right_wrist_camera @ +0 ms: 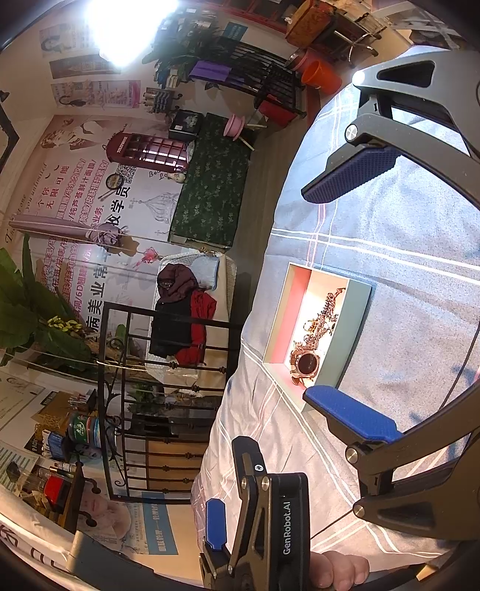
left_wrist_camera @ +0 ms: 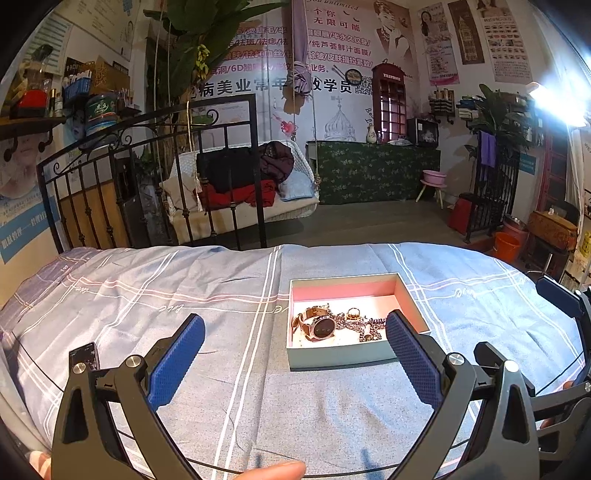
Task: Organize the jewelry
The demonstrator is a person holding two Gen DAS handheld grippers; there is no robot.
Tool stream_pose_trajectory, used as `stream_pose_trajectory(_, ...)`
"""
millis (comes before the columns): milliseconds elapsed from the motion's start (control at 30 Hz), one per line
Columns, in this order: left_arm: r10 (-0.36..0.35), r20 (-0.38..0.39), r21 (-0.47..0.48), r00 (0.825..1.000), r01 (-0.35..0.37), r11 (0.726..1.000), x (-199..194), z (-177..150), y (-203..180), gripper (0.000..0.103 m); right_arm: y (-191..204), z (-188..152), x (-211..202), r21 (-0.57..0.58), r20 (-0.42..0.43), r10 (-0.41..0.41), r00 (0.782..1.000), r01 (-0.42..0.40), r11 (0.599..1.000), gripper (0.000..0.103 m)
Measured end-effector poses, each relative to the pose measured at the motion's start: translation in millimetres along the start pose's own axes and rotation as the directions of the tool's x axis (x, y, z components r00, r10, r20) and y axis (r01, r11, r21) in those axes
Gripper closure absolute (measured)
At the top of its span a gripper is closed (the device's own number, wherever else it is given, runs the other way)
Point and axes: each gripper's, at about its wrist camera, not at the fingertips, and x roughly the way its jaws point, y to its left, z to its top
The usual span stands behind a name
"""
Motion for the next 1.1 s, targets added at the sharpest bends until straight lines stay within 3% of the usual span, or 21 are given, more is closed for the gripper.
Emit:
stream_pose_trajectory(300,-0.032,0.002,0.007,0.999,0.032,0.999,-1.4,-0.8,-2.2,0.006,-0.6,-0.2,0.8,0.001,-0.001,0.002,1.000,-0.002,1.000,0.006)
stream_pose_trajectory(600,0.009,0.007,0.010,1.000,-0.009,1.000,-0.9,-0.9,-2.9,0.006,-1.3,-0.6,2.1,0.001,-0.005,0.003,1.000,-0.003,1.000,0.006)
stream_pose_trajectory(1100,0.000,-0.002,0.026,1.000,0.000,1.000,-2.1,-2.2,-7.5,0.006,-2.2,-2.5,3.7,0.000,-0.004,0.002,1.000,-0.002,1.000,0.006)
